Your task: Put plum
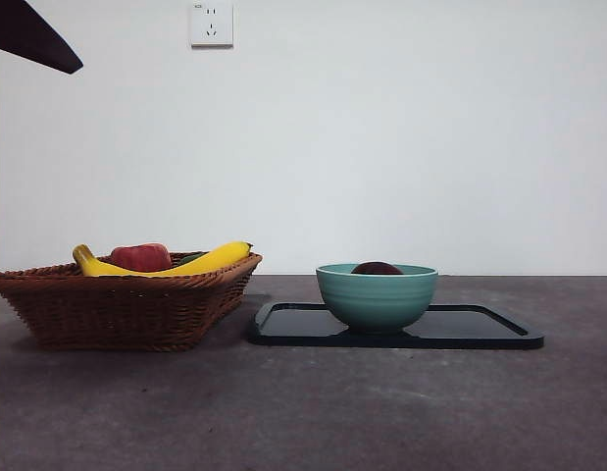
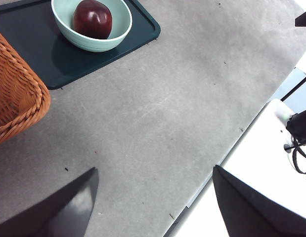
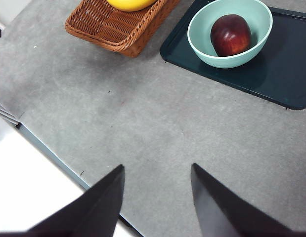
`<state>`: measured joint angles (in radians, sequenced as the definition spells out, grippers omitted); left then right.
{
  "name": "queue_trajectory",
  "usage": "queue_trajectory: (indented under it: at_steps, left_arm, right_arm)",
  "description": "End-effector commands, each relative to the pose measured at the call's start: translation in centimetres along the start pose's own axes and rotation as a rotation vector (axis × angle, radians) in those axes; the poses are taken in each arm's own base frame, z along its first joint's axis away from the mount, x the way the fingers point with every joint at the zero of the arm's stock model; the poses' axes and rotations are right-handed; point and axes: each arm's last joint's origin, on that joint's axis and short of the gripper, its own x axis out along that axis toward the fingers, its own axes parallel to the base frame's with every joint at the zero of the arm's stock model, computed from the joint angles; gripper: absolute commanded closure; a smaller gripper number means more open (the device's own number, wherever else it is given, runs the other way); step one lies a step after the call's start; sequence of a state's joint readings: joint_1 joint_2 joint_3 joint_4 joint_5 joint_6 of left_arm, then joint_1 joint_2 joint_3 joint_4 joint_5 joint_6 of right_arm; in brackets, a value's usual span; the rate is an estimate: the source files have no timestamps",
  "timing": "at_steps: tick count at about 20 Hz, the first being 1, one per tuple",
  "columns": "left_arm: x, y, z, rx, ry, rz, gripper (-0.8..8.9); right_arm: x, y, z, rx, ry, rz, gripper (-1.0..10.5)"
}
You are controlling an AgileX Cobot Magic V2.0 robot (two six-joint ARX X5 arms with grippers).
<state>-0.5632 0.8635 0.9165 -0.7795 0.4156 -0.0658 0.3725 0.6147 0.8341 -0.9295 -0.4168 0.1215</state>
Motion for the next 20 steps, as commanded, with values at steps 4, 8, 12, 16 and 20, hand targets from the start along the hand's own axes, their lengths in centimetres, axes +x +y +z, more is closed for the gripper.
queue_trajectory:
  at_steps: [4, 8, 12, 16, 20]
  left_arm:
    - [0.0, -0.4, 1.6, 0.047, -0.094, -0.019, 4.4]
    - [1.6, -0.3, 5.4, 0.056, -0.125, -0.028, 4.4]
    - [5.5, 0.8, 10.6, 0.066, -0.077, -0.025, 4.4]
    - [10.3, 2.4, 14.7, 0.092, -0.038, -0.008, 4.4]
    - [15.5, 4.0, 16.7, 0.118, 0.009, 0.012, 4.4]
  right_arm:
    - [-0.1, 0.1, 0.2, 0.001, -0.01, 0.008, 7.3]
    - [-0.1, 0.1, 0.2, 0.001, -0.011, 0.008, 7.3]
    - [-0.1, 0.1, 0.2, 0.001, -0.01, 0.008, 7.3]
    - [-0.1, 0.1, 0.2, 0.0, -0.011, 0.008, 7.3]
    - [-0.1, 0.1, 0.2, 0.0, -0.011, 0.007, 7.3]
